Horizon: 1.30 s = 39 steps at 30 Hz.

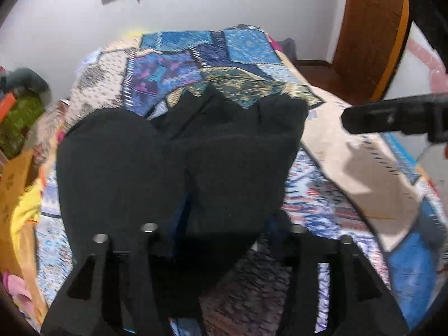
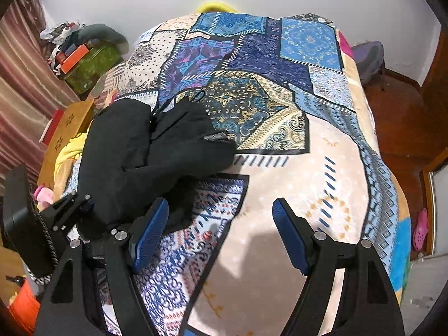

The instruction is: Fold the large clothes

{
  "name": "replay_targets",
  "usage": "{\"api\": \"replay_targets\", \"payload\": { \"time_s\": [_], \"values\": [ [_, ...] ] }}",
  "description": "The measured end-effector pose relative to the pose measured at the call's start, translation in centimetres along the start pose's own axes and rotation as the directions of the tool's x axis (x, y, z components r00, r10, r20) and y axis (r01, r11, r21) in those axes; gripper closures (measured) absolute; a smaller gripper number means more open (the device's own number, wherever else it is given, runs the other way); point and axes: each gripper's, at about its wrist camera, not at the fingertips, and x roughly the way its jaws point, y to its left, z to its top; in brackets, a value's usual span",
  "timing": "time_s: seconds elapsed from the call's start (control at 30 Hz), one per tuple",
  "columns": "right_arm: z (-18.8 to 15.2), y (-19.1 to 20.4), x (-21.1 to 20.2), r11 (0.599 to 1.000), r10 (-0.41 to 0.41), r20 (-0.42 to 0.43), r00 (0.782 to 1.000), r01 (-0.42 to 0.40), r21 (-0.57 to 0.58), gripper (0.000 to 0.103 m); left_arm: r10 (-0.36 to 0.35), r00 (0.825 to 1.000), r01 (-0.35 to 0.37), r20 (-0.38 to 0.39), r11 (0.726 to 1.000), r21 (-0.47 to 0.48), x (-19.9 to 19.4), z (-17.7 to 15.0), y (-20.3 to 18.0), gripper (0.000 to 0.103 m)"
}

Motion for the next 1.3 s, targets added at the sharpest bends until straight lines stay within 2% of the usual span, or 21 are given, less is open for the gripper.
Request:
{"api": "replay_targets", "payload": {
  "time_s": [0.07, 0.23, 0.37, 0.43, 0.53, 0.6, 0.7, 0.8, 0.93, 1.0, 1.03, 1.17, 1.3],
  "values": [
    [-0.1, 0.4, -0.5, 1.0, 0.002, 0.008, 1.0, -0.002, -0.008, 0.029, -0.044, 0.999, 0.044, -0.012, 0.999, -0.027, -1.0, -0.1, 0.2, 0.035],
    [-0.1, 1.5, -1.9, 0.999, 0.02, 0.051, 0.999, -0.018, -0.033, 0.029, -0.117, 0.993, 0.115, -0.018, 0.991, -0.074, -3.8, 0.3, 1.6, 0.034],
    [0.5, 3.2, -2.6, 0.998, 0.015, 0.091, 0.996, -0.01, -0.061, 0.029, -0.168, 0.985, 0.173, 0.045, 0.969, -0.177, -6.4, 0.3, 5.0, 0.034],
    [0.7, 4.2, -2.6, 0.997, 0.029, 0.102, 0.994, -0.022, -0.074, 0.029, -0.145, 0.986, 0.158, 0.076, 0.969, -0.193, -7.3, 0.5, 6.8, 0.034],
    [1.2, 5.8, -2.3, 0.995, 0.051, 0.106, 0.993, -0.042, -0.09, 0.029, -0.035, 0.994, 0.056, 0.099, 0.974, -0.218, -8.0, 0.4, 9.2, 0.034],
    [1.6, 6.9, -1.7, 0.993, 0.068, 0.106, 0.992, -0.058, -0.099, 0.029, 0.01, 0.996, 0.012, 0.089, 0.969, -0.246, -7.8, 0.1, 10.9, 0.034],
    [1.9, 8.6, -0.5, 0.99, 0.089, 0.094, 0.992, -0.078, -0.117, 0.029, 0.028, 0.998, -0.009, 0.063, 0.958, -0.288, -6.8, -0.5, 12.6, 0.034],
    [2.1, 10.0, 1.3, 0.988, 0.069, 0.067, 0.995, -0.059, -0.141, 0.029, 0.025, 1.0, -0.02, 0.01, 0.949, -0.314, -5.0, -1.6, 13.6, 0.034],
    [1.7, 9.5, 4.2, 0.994, 0.011, 0.031, 0.999, -0.007, -0.107, 0.029, -0.044, 0.997, 0.023, -0.057, 0.945, -0.326, -2.2, -3.3, 13.2, 0.033],
    [1.1, 8.3, 5.4, 0.998, -0.001, 0.0, 1.0, 0.001, -0.065, 0.029, -0.053, 0.997, 0.031, -0.054, 0.938, -0.345, -1.7, -3.9, 13.1, 0.023],
    [0.8, 7.9, 5.8, 0.999, -0.001, -0.013, 1.0, 0.001, -0.054, 0.029, -0.045, 0.998, 0.025, -0.051, 0.938, -0.347, -1.6, -4.1, 13.0, 0.021],
    [-0.6, 6.4, 6.2, 0.999, 0.037, -0.032, 0.999, -0.038, -0.028, 0.029, -0.049, 0.998, 0.031, -0.043, 0.936, -0.351, -1.4, -4.6, 12.9, 0.017],
    [-0.8, 6.6, 5.2, 0.999, 0.026, -0.028, 0.999, -0.027, -0.04, 0.029, -0.06, 0.998, 0.043, -0.034, 0.929, -0.368, -1.4, -4.8, 13.2, 0.016]
  ]
}}
